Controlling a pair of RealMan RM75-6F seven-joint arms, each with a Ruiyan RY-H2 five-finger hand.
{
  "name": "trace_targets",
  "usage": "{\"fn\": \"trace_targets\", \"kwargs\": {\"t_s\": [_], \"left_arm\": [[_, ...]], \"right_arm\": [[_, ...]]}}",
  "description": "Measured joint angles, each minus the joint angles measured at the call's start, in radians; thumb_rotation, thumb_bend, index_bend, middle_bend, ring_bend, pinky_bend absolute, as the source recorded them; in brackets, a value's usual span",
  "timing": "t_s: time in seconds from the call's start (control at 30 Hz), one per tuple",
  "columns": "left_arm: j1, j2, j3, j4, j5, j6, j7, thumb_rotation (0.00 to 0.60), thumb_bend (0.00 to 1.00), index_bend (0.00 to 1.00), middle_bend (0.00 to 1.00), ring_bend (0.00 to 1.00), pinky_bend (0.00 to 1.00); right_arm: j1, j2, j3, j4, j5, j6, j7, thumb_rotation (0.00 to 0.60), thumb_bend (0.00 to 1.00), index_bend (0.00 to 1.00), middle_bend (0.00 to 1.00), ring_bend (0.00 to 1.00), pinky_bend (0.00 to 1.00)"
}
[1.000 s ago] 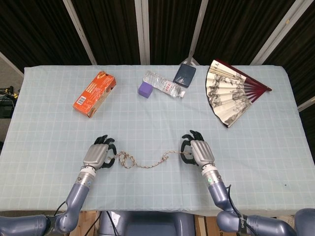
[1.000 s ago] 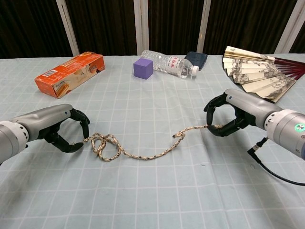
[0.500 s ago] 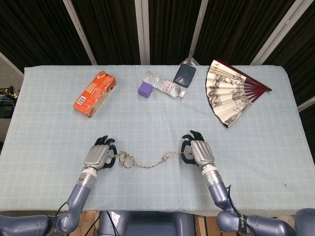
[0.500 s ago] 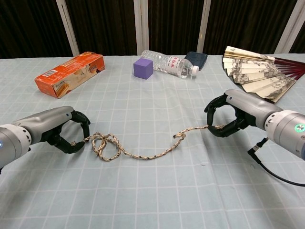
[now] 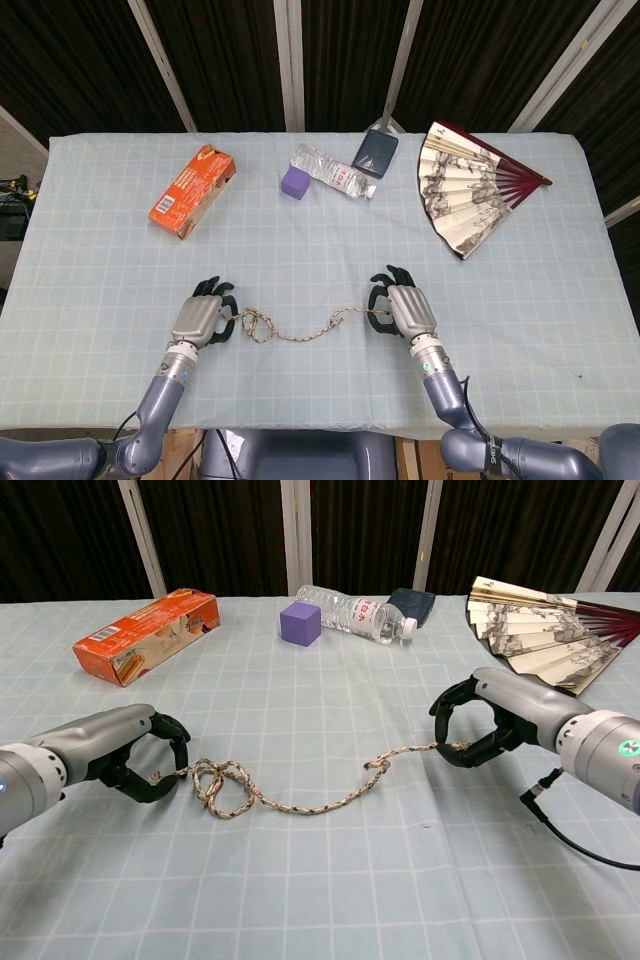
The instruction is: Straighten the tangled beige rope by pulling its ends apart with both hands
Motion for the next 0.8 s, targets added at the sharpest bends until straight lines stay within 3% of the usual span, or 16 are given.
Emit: {"fn": "trace_targets", "kwargs": {"t_s": [0.8], "left_arm": [[0.001, 0.032, -0.003, -0.003, 0.008, 0.015, -0.008, 0.600, 0.62, 0.54, 0.18, 0.00, 0.00]], "right_arm": [[-0.005, 0.012, -0.002, -0.003, -0.001, 0.005, 0.001, 0.600, 0.48, 0.66, 0.26, 0.00, 0.00]]}}
